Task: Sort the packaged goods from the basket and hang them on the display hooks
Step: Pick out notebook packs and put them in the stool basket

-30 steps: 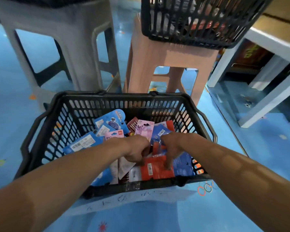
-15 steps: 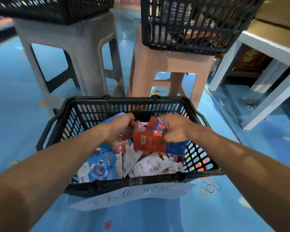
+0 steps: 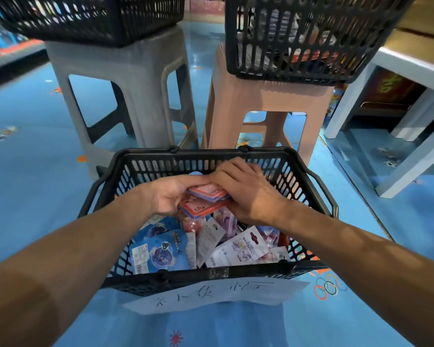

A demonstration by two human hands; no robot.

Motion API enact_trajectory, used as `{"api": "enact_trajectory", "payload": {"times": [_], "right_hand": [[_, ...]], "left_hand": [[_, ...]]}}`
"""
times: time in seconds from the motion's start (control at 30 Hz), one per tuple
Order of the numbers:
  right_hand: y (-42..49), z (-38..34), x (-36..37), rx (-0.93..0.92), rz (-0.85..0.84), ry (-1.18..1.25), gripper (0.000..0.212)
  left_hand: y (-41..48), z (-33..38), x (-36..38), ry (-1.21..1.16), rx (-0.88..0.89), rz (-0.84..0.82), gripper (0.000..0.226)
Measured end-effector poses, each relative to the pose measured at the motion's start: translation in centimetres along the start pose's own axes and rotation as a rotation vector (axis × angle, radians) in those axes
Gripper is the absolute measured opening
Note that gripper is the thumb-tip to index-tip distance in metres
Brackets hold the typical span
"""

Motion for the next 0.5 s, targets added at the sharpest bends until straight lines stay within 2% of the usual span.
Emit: {"api": "enact_trajectory", "payload": {"times": [0.1,0.17,0.2,0.23,0.27,0.33,0.37,0.4,0.47,0.5], "right_hand": [[-0.2,0.8,0.6,0.090,-0.004,-0.028,0.068],[-0.3,3.8,0.4,0.347,-0.036,-0.093,0.091],[-0.9,5.7,0.5,0.539,-0.063,-0.098,0.100],[-2.1,7.9,1.3,0.760,-0.068,-0.001,0.100],[-3.4,9.4,2.1,1.002,-0.033,0.214,0.088],[-5.9,9.8,4.6,1.431,0.096,0.810,0.038],[-6.6,8.9,5.7,1.550,0.098,1.026,0.019],[-6.4,7.7,6.3,1.571,0.056,1.161,0.012],[-5.0,5.4,6.4,1.502,0.038,1.338,0.030],[-4.2,5.0,6.4,1.477,0.094,1.417,0.038]], "left_hand": [[0.1,1.1,0.0,-0.084,0.107,0.013,0.060],[0.4,2.0,-0.6,-0.157,0.194,0.095,0.063],[0.4,2.3,-1.1,-0.192,0.225,0.149,0.061],[0.5,2.4,-1.7,-0.228,0.241,0.192,0.059],[0.5,2.4,-2.1,-0.259,0.253,0.215,0.059],[0.6,2.4,-2.6,-0.294,0.276,0.224,0.064],[0.6,2.4,-2.5,-0.295,0.286,0.218,0.066],[0.6,2.4,-2.3,-0.286,0.294,0.209,0.065],[0.5,2.4,-1.2,-0.253,0.307,0.178,0.056],[0.6,2.4,-0.6,-0.237,0.307,0.163,0.052]]}}
Point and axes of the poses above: each hand's wrist, its own y-axis towards the middle knuckle, its own x-axis out of the palm, z = x × y, the point moved 10 cm from there along y, towards the middle knuckle, and after that the axes turned 9 degrees about z, right-handed, at the moved point
